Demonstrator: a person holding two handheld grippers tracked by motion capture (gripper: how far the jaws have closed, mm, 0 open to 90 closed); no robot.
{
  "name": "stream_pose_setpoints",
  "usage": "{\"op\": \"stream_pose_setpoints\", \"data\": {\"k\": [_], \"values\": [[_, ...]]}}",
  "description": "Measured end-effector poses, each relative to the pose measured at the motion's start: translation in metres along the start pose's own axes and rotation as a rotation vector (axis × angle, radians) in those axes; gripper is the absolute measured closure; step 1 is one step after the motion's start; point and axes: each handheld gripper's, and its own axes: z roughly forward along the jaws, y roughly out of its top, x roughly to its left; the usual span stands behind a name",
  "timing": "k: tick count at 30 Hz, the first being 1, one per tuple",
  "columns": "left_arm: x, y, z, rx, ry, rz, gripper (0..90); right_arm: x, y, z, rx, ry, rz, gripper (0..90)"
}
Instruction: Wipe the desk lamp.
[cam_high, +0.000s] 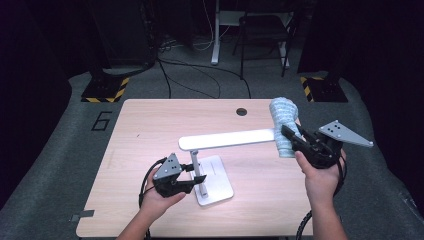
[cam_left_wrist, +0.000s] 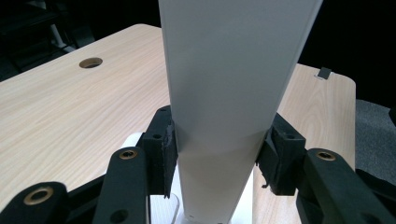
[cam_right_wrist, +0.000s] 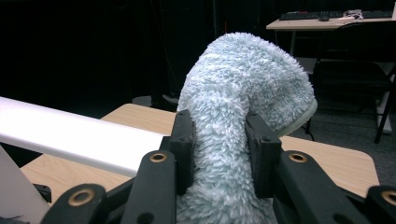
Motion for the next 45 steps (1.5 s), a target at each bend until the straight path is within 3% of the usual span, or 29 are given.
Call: {"op": "stream_pose_setpoints", "data": {"k": [5,14,19,24,28,29,31,32,36,39,43,45], "values": [[-0.001,0.000,0.000,-0.002,-0.001,-0.005,53.0,-0.001,-0.004,0.000,-0.011,-0.001,0.013,68.4],[0.000,0.000,0.000,-0.003,0.000,-0.004,53.0,0.009,-0.008,0.002,-0.042,-0.008,-0.031,68.5],[0.000,0.000,0.000,-0.003,0.000,-0.002,53.0,0.012,-0.014,0.004,-0.083,0.003,-0.015,68.5],[0.000,0.000,0.001,-0.003,-0.002,-0.005,53.0,0.019,-0.013,0.006,-0.088,0.033,-0.009,68.5],[0.000,0.000,0.001,-0.002,-0.003,-0.004,53.0,0.030,-0.010,0.009,-0.080,0.063,-0.024,68.5],[-0.001,0.000,0.002,-0.013,0.007,-0.006,52.9,0.042,-0.008,0.013,-0.080,0.091,-0.037,68.5],[-0.001,0.000,0.002,-0.011,0.006,-0.007,53.0,0.048,-0.007,0.015,-0.084,0.108,-0.043,68.4],[-0.001,0.000,0.001,-0.007,0.003,-0.006,53.0,0.062,-0.004,0.019,-0.091,0.142,-0.059,68.4],[-0.001,-0.001,0.001,-0.011,0.006,-0.008,52.9,0.078,0.002,0.025,-0.081,0.148,-0.111,68.0],[-0.001,-0.001,0.001,-0.008,0.004,-0.003,52.9,0.076,0.005,0.029,-0.070,0.153,-0.111,67.8],[-0.001,0.000,0.002,-0.004,0.010,0.005,52.9,0.059,0.006,0.034,-0.054,0.151,-0.058,67.6],[-0.001,0.000,0.002,-0.004,0.009,0.005,53.0,0.047,0.006,0.034,-0.046,0.112,-0.035,67.6]]}}
